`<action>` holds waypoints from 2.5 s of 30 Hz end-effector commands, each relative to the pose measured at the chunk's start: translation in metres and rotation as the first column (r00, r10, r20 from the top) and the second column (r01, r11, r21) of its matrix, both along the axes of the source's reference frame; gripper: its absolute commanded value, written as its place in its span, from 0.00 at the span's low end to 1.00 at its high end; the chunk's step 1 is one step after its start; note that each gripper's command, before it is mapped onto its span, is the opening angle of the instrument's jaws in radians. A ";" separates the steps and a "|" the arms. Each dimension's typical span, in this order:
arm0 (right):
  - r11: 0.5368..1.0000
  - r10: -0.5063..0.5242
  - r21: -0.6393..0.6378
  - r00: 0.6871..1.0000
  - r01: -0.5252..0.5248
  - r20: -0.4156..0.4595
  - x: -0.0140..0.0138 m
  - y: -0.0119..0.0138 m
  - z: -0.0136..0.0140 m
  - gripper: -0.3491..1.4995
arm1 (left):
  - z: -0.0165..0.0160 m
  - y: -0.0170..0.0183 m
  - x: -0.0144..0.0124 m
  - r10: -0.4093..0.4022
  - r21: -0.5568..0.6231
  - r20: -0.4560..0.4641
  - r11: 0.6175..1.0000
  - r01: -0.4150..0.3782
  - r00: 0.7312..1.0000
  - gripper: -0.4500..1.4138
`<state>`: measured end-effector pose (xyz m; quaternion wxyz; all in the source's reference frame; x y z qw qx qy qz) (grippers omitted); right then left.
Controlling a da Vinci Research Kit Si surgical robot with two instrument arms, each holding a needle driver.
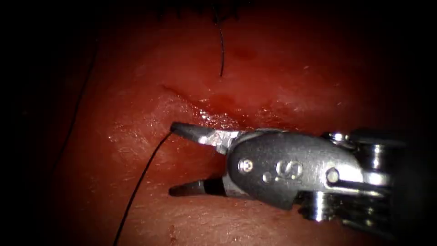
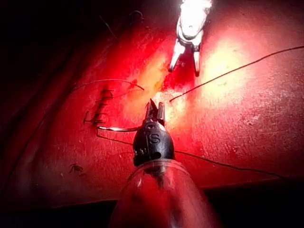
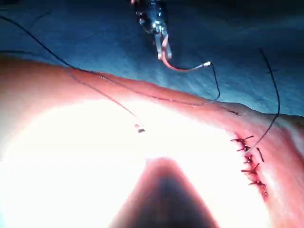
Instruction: Wound Closure
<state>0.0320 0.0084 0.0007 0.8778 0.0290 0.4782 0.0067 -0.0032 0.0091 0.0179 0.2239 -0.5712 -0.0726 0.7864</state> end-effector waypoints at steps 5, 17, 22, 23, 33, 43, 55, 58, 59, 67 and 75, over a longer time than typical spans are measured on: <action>1.000 -0.022 0.004 1.000 0.022 0.013 0.0014 -0.0004 0.0066 0.84 | 0.0006 -0.0001 -0.0006 0.002 0.000 0.002 1.000 -0.002 1.000 0.00; 1.000 -0.023 0.008 0.999 0.023 0.027 0.0039 -0.0007 0.0120 0.62 | 0.0006 -0.0001 -0.0006 0.002 0.000 0.002 1.000 -0.002 1.000 0.00; 0.998 -0.023 0.060 0.999 0.022 0.023 0.0023 -0.0012 0.0120 0.00 | 0.0006 -0.0001 -0.0005 0.004 0.001 0.000 1.000 -0.004 1.000 0.00; 0.998 -0.023 0.060 0.999 0.022 0.023 0.0023 -0.0012 0.0120 0.00 | 0.0006 -0.0001 -0.0005 0.004 0.001 0.000 1.000 -0.004 1.000 0.00; 0.996 -0.033 0.089 0.999 0.034 -0.004 0.0018 -0.0029 0.0082 0.00 | 0.0006 -0.0001 -0.0006 0.004 0.001 0.000 1.000 -0.004 1.000 0.00; 0.993 -0.057 0.102 0.998 0.058 -0.019 0.0015 -0.0047 0.0047 0.00 | 0.0006 -0.0002 -0.0007 0.007 0.002 -0.001 1.000 -0.007 1.000 0.00; 0.984 -0.103 0.147 0.995 0.102 -0.005 0.0014 -0.0056 0.0008 0.00 | 0.0002 -0.0003 -0.0008 0.008 0.005 -0.003 1.000 -0.008 1.000 0.00; 0.983 -0.104 0.148 0.995 0.104 -0.008 0.0015 -0.0058 0.0003 0.00 | 0.0002 -0.0003 -0.0007 0.009 0.005 -0.003 1.000 -0.009 1.000 0.00; 0.983 -0.109 0.151 0.994 0.109 -0.005 0.0015 -0.0059 0.0002 0.00 | 0.0002 -0.0003 -0.0007 0.009 0.005 -0.003 1.000 -0.009 1.000 0.00; 0.974 -0.157 0.171 0.987 0.151 0.022 0.0017 -0.0071 -0.0010 0.00 | 0.0002 -0.0003 -0.0007 0.009 0.005 -0.003 1.000 -0.009 1.000 0.00; 0.948 -0.217 0.238 0.976 0.211 -0.001 0.0023 -0.0092 -0.0028 0.00 | 0.0002 -0.0003 -0.0007 0.008 0.005 -0.003 1.000 -0.008 1.000 0.00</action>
